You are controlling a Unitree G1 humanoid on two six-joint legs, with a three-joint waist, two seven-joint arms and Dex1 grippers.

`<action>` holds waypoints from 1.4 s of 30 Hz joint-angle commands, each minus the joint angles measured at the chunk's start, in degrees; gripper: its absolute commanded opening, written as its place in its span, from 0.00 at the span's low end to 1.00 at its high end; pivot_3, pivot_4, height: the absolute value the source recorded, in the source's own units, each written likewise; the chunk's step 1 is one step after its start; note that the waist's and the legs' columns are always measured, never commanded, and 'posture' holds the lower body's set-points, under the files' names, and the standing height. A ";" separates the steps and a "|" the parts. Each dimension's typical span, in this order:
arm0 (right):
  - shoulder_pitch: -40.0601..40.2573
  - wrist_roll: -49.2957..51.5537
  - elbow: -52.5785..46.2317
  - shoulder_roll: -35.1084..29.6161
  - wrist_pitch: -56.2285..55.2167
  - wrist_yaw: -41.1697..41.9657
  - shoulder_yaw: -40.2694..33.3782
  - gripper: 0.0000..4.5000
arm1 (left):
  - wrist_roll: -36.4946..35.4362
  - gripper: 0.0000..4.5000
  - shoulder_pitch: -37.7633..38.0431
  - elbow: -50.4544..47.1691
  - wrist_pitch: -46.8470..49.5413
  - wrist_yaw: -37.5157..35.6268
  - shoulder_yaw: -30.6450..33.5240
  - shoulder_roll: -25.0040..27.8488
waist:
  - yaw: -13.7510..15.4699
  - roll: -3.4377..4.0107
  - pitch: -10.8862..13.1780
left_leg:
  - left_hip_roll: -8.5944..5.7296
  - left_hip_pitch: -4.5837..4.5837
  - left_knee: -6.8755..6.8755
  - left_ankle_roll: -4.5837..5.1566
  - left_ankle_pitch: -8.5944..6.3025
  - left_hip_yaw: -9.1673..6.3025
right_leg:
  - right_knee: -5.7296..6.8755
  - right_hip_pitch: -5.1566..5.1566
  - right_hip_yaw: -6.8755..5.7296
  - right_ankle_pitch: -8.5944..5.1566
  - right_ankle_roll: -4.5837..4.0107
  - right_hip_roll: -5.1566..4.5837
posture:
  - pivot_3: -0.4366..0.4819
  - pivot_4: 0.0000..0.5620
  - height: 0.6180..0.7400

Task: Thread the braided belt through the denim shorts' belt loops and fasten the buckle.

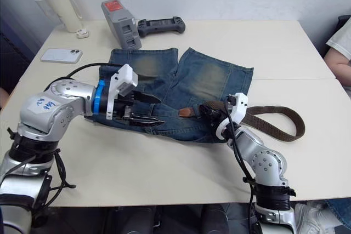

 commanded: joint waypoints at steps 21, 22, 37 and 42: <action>8.26 9.15 -16.29 -9.39 11.09 -1.68 -5.44 0.99 | 4.85 1.00 -1.47 3.75 -7.66 -2.42 -3.81 -2.70 | 0.37 0.00 0.00 | -0.01 -0.04 0.00 0.00 0.00 0.08 | 0.01 -0.06 0.12 0.00 -0.01 0.00 | 0.48 0.27 0.38; 8.99 10.10 -17.35 -10.51 11.54 -1.67 -5.71 0.99 | 5.08 1.00 -1.64 4.05 -8.04 -2.64 -4.04 -2.87 | 0.37 0.00 0.00 | -0.01 -0.04 0.00 0.00 0.00 0.08 | 0.01 -0.07 0.12 0.00 -0.01 0.00 | 0.48 0.27 0.38; 10.33 2.08 -29.72 -36.96 15.41 8.47 -1.62 0.87 | 9.95 1.00 -4.89 10.06 -15.21 -4.84 -6.45 -5.98 | 0.89 -0.01 -0.01 | -0.02 0.04 0.01 0.03 -0.01 0.03 | -0.14 0.14 0.00 0.00 -0.01 0.00 | 0.48 0.27 0.38; 7.98 -2.18 -27.65 -35.05 14.18 9.66 1.96 0.36 | 14.54 1.00 -8.81 17.01 -21.19 -5.47 -9.37 -9.76 | 1.40 -0.02 0.00 | -0.03 0.04 0.03 0.04 -0.02 0.04 | -0.18 0.19 -0.02 0.00 -0.01 -0.01 | 0.48 0.27 0.38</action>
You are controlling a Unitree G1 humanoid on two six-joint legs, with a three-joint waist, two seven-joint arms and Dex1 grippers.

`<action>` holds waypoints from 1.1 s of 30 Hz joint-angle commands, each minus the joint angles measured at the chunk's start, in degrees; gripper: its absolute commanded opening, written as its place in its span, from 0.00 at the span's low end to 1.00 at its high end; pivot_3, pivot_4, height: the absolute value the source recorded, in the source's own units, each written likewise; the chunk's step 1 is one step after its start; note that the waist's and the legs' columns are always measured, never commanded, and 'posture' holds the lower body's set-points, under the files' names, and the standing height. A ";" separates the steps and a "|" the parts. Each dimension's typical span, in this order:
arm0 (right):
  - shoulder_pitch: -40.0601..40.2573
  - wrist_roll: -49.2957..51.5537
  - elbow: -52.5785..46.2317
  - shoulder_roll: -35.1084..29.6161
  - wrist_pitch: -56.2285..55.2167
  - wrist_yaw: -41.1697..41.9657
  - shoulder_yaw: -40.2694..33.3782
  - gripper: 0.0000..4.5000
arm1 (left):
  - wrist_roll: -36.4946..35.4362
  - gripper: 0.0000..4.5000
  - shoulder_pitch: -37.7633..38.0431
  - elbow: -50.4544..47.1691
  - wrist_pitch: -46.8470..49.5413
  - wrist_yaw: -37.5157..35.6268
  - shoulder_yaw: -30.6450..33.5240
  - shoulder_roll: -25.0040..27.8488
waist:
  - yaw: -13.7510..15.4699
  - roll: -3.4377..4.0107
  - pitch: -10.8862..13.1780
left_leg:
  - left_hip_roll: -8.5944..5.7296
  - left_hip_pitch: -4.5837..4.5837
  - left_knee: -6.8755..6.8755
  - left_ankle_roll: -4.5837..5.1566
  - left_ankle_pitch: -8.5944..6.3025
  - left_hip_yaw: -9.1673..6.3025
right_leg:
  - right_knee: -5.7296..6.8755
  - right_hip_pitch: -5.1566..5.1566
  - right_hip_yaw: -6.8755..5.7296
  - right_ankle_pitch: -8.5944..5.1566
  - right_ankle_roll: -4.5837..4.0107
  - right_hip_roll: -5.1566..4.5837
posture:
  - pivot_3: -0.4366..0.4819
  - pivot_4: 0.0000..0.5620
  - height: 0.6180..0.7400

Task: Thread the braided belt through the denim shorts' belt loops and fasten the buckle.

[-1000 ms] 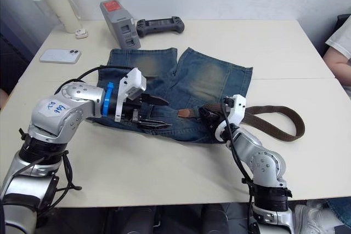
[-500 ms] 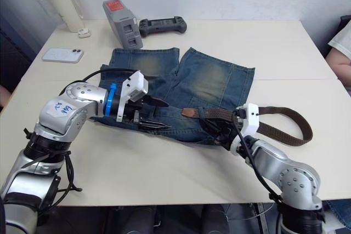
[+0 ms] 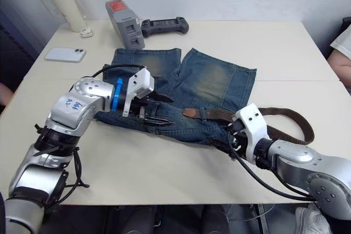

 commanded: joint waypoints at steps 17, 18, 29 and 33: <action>-1.45 -12.18 5.03 19.80 -0.75 -4.62 6.72 0.01 | 22.91 1.00 -14.50 35.35 -33.06 1.27 -11.09 -15.31 | 0.12 -0.02 -0.01 | -0.02 -0.05 0.08 0.03 -0.02 -0.01 | 0.00 0.00 -0.06 0.01 0.01 -0.01 | 0.48 0.27 0.38; -1.10 -12.01 5.16 20.55 -0.37 -4.65 6.70 0.01 | 23.99 1.00 -14.70 36.75 -34.57 1.73 -11.37 -15.71 | 0.15 -0.02 -0.01 | -0.02 -0.05 0.07 0.03 -0.02 -0.01 | 0.00 0.00 -0.06 0.01 0.01 0.00 | 0.48 0.27 0.38; -0.43 -15.26 6.80 21.86 1.83 -4.48 5.40 0.00 | 26.84 0.71 -15.89 42.80 -41.53 2.76 -9.13 -18.59 | 0.14 -0.01 -0.01 | -0.02 -0.08 0.15 0.04 -0.03 -0.02 | 0.05 -0.02 -0.05 0.01 0.02 -0.01 | 0.48 0.27 0.38; -0.94 -16.07 7.01 22.20 2.23 -3.83 5.50 0.00 | 25.43 0.42 -15.64 42.19 -40.03 2.74 -7.29 -19.17 | 0.13 -0.01 -0.01 | -0.02 -0.08 0.16 0.04 -0.03 -0.02 | 0.06 -0.02 -0.05 0.01 0.02 -0.01 | 0.48 0.27 0.38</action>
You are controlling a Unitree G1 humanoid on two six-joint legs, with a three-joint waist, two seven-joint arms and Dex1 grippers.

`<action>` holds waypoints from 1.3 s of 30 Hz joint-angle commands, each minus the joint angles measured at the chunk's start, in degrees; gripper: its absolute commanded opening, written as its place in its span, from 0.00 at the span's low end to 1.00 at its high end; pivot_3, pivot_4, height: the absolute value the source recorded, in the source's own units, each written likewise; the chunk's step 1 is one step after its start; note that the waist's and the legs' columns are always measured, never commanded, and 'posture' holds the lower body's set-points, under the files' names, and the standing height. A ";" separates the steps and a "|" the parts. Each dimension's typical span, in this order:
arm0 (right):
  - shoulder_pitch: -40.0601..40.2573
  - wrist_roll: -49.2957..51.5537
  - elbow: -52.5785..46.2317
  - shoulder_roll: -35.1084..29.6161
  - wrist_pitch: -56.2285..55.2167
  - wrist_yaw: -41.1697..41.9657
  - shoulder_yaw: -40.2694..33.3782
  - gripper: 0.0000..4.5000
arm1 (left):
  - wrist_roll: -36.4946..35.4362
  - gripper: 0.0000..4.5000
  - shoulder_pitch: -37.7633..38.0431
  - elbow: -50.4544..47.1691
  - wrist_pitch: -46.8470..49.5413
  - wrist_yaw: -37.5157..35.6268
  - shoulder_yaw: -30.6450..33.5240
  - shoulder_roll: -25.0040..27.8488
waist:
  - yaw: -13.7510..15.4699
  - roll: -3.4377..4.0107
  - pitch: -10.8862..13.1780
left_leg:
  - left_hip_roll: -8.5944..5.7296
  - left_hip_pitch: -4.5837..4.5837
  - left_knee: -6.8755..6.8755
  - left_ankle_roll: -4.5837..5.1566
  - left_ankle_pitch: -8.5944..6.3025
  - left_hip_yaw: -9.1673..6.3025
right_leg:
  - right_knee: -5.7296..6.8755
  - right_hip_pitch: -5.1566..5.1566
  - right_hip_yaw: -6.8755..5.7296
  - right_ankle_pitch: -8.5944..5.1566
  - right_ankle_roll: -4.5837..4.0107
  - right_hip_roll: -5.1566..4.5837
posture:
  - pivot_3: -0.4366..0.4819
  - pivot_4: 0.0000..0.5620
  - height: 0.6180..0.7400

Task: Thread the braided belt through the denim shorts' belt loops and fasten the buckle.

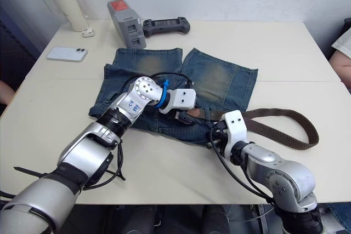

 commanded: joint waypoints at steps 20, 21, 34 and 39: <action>-0.34 -3.80 -0.15 1.96 1.81 3.00 -0.53 0.00 | -2.06 0.42 0.61 -4.75 4.52 -1.61 7.52 0.89 | -0.39 0.00 0.00 | 0.00 0.01 -0.02 0.00 0.00 -0.01 | 0.01 -0.01 0.00 0.00 0.00 0.00 | 0.48 0.27 0.38; -0.47 -3.97 -0.05 1.96 1.83 3.14 -0.43 0.00 | -2.33 0.42 0.84 -5.01 4.16 -1.56 7.85 0.82 | -0.39 0.00 0.00 | 0.01 0.00 -0.02 0.00 0.00 -0.01 | 0.01 -0.01 -0.01 0.00 0.00 0.00 | 0.48 0.27 0.38; -1.29 -5.66 0.26 2.59 2.41 4.44 -0.02 0.00 | -1.75 0.01 4.31 -7.50 -0.34 0.20 7.80 1.96 | -0.50 0.00 0.00 | 0.01 0.01 -0.02 0.00 0.00 -0.02 | 0.03 -0.01 -0.01 0.00 0.00 0.00 | 0.48 0.27 0.38; -1.53 -6.49 0.61 2.70 2.47 5.20 0.02 0.00 | -1.66 0.01 3.66 -6.78 -1.58 1.23 8.11 2.59 | -0.51 0.00 0.00 | 0.01 0.01 -0.02 0.00 0.00 -0.02 | 0.03 -0.01 -0.01 0.00 0.00 0.00 | 0.48 0.27 0.38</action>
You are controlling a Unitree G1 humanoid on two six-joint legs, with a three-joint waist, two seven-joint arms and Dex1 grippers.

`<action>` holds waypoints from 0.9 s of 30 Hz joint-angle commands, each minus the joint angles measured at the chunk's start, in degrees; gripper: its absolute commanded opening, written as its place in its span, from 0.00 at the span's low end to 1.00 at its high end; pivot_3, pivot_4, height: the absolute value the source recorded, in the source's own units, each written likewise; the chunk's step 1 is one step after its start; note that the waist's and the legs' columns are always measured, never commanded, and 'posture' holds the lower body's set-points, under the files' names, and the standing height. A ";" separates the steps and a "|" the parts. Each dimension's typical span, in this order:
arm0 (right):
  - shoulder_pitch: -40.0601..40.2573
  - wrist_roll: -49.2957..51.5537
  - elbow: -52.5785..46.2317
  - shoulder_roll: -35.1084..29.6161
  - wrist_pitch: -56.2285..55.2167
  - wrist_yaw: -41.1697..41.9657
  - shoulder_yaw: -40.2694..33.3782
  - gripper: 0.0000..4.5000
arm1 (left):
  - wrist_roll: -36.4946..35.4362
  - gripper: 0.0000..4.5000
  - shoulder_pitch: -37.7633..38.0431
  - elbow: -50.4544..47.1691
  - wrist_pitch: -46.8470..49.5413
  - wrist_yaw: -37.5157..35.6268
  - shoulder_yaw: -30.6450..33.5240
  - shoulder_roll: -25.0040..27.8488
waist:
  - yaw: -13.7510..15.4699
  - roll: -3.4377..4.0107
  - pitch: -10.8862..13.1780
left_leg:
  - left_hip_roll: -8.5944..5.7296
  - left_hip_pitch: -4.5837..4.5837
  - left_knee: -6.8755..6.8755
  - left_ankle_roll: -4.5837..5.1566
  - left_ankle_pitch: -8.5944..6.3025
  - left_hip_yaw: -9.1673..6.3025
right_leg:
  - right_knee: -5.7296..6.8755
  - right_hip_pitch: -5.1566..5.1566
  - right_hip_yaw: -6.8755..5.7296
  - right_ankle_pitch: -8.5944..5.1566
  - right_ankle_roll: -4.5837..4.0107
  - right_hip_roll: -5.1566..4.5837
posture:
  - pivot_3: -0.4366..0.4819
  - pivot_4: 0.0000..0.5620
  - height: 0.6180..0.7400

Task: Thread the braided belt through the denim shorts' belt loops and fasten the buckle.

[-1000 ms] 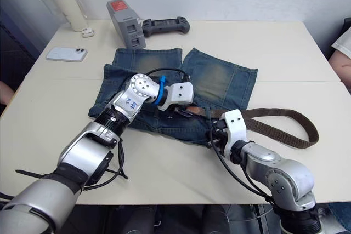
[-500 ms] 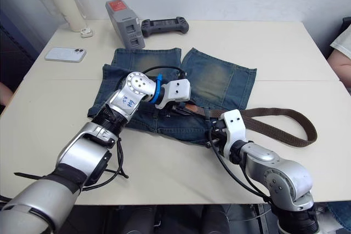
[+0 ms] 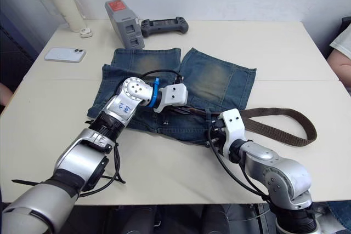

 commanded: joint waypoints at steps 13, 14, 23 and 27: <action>-0.41 -1.99 1.28 1.14 0.84 1.72 0.35 0.00 | -0.78 0.01 0.87 -9.96 -1.85 -1.53 3.13 12.03 | -0.88 0.00 0.00 | 0.01 0.02 -0.08 -0.01 0.01 0.01 | 0.01 -0.05 0.00 0.00 0.00 0.00 | 0.48 0.27 0.38; -0.44 -2.07 1.31 1.18 0.86 1.77 0.40 0.00 | -1.03 0.01 1.11 -10.51 -1.54 -1.69 3.14 12.37 | -0.87 0.01 0.00 | 0.02 0.02 -0.08 -0.01 0.01 0.01 | 0.01 -0.05 0.00 0.00 0.00 0.01 | 0.48 0.27 0.38; -1.39 -2.98 2.71 1.31 0.55 2.78 0.94 0.00 | -1.23 0.01 4.04 -14.42 -0.57 -1.13 3.47 15.28 | -1.00 0.01 -0.01 | 0.02 0.03 -0.08 -0.01 0.01 0.02 | 0.03 -0.06 0.00 0.00 0.00 0.01 | 0.48 0.27 0.38; -2.01 -3.18 2.65 1.97 0.83 2.69 1.27 0.00 | -2.03 0.01 4.47 -16.06 0.96 0.05 3.24 12.41 | -0.76 0.01 -0.01 | 0.03 0.04 -0.08 -0.02 0.01 0.02 | 0.03 -0.06 0.00 0.00 0.00 0.00 | 0.48 0.27 0.38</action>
